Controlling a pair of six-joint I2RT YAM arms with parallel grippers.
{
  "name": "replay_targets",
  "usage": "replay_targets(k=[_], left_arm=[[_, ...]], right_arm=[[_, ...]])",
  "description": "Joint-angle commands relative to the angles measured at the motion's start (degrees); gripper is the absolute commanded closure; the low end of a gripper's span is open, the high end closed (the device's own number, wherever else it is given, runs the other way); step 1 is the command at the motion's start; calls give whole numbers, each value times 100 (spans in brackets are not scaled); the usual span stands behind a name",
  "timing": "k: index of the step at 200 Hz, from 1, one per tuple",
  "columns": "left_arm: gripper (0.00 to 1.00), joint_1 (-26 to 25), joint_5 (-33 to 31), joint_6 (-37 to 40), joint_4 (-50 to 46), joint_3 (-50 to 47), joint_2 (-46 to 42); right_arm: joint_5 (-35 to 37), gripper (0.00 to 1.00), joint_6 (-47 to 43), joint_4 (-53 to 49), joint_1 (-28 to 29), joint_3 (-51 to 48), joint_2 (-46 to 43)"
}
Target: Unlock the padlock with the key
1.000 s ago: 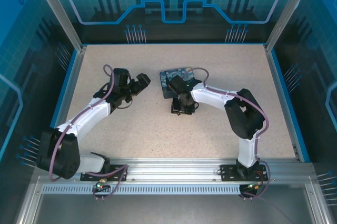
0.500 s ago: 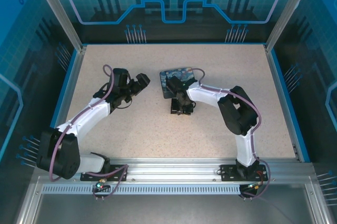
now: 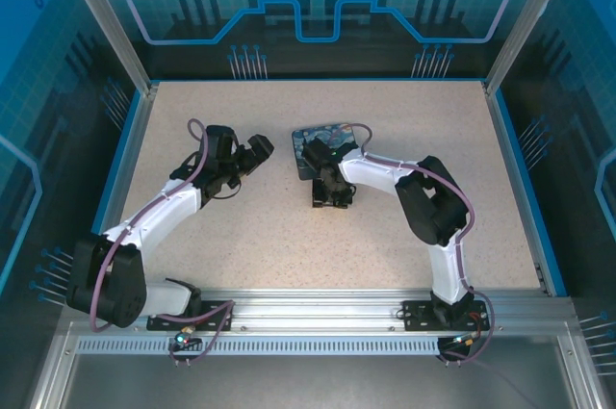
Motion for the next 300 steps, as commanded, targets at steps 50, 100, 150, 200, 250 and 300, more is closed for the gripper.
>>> replay_targets(k=[50, 100, 150, 200, 250, 300], left_arm=[[1, 48, 82, -155, 67, -115, -3], [1, 48, 116, -194, 56, -106, -29], [1, 22, 139, -283, 112, -100, -28], [1, -5, 99, -320, 90, -125, -50], [1, -35, 51, -333, 82, -146, -85], [1, -57, 73, -361, 162, -94, 54]], right_arm=[[287, 56, -250, -62, 1, -67, 210], [412, 59, -172, 264, -363, -1050, -494], [131, 54, -413, 574, -492, -1241, -1054], [-181, 55, -576, 503, -425, -321, -471], [-333, 57, -682, 423, -268, 124, -8], [-639, 61, -832, 431, -175, -450, -237]])
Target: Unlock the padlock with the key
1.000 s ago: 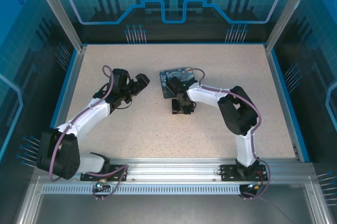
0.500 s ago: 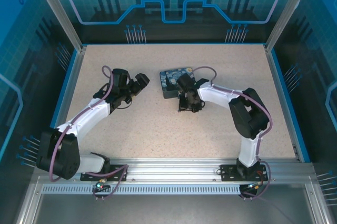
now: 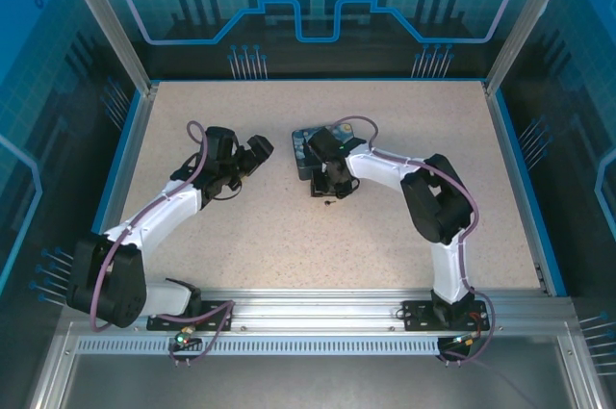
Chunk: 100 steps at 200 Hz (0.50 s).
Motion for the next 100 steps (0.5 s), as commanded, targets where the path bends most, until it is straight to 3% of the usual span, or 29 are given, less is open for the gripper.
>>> replay_targets(k=[1, 58, 100], left_arm=[[1, -40, 71, -114, 119, -22, 54], [1, -65, 141, -137, 228, -9, 159], [1, -75, 188, -157, 248, 16, 206]], right_arm=[[-314, 61, -120, -254, 105, -450, -193], [-400, 61, -124, -288, -3, -2133, -2136], [-175, 59, -130, -219, -72, -1811, -2084]])
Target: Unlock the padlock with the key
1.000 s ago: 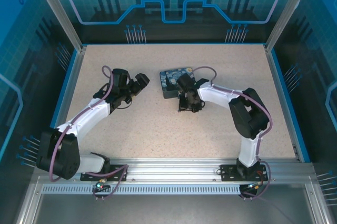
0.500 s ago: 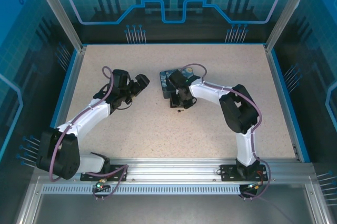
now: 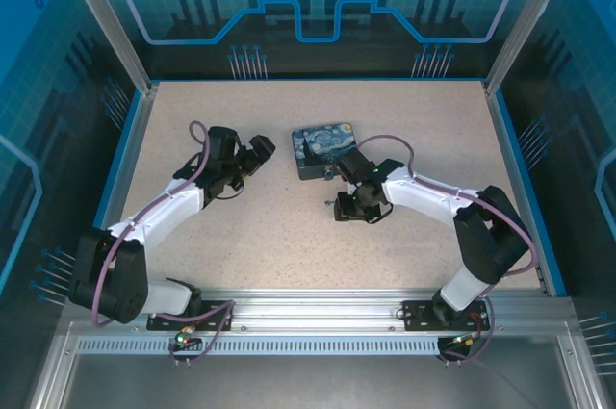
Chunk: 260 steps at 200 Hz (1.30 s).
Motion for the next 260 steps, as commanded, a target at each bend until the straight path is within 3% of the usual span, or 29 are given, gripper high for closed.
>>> replay_targets(k=[1, 71, 121, 158, 176, 230, 260], left_arm=[[1, -36, 139, -32, 119, 17, 62], [1, -38, 96, -16, 89, -15, 27], [1, -40, 109, -16, 105, -30, 35], [1, -36, 137, -36, 161, -34, 105], [1, -36, 161, -51, 184, -30, 140], [1, -49, 234, -108, 298, -28, 201], [1, -70, 258, -153, 312, -9, 260]], right_arm=[[112, 58, -32, 13, -45, 320, 220], [585, 58, -342, -40, 42, 1867, 1742], [721, 64, -479, -81, 178, 1978, 2221], [739, 91, -526, -100, 186, 1325, 1851], [762, 97, -488, -149, 166, 843, 1326], [744, 93, -299, -165, 70, -33, -64], [618, 70, -355, 19, 77, 507, 214]])
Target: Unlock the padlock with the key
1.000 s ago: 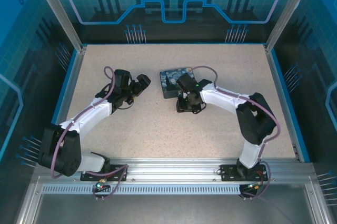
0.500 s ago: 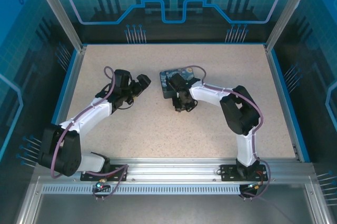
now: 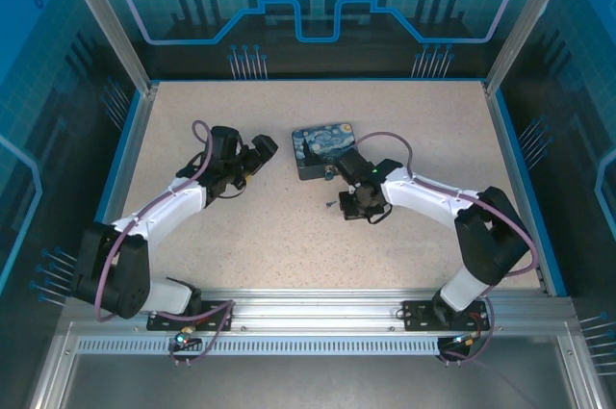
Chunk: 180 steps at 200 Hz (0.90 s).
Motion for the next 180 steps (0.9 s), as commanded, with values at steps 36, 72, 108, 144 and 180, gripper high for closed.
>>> replay_targets(k=[36, 72, 108, 144, 180], left_arm=[[1, -43, 114, -137, 8, -32, 34], [1, -42, 79, -113, -41, -52, -38], [1, -42, 70, -118, -62, -44, -43], [1, -47, 87, -146, 3, -35, 4], [1, -42, 122, -158, 18, -16, 50]], right_arm=[[-108, 67, -184, 193, 18, 1300, 1111], [-259, 69, -266, 283, 43, 1854, 1802], [-326, 72, -310, 312, 111, 1968, 2225], [-411, 74, -336, 384, 148, 1381, 2105], [-403, 77, -380, 304, 149, 283, 1127]])
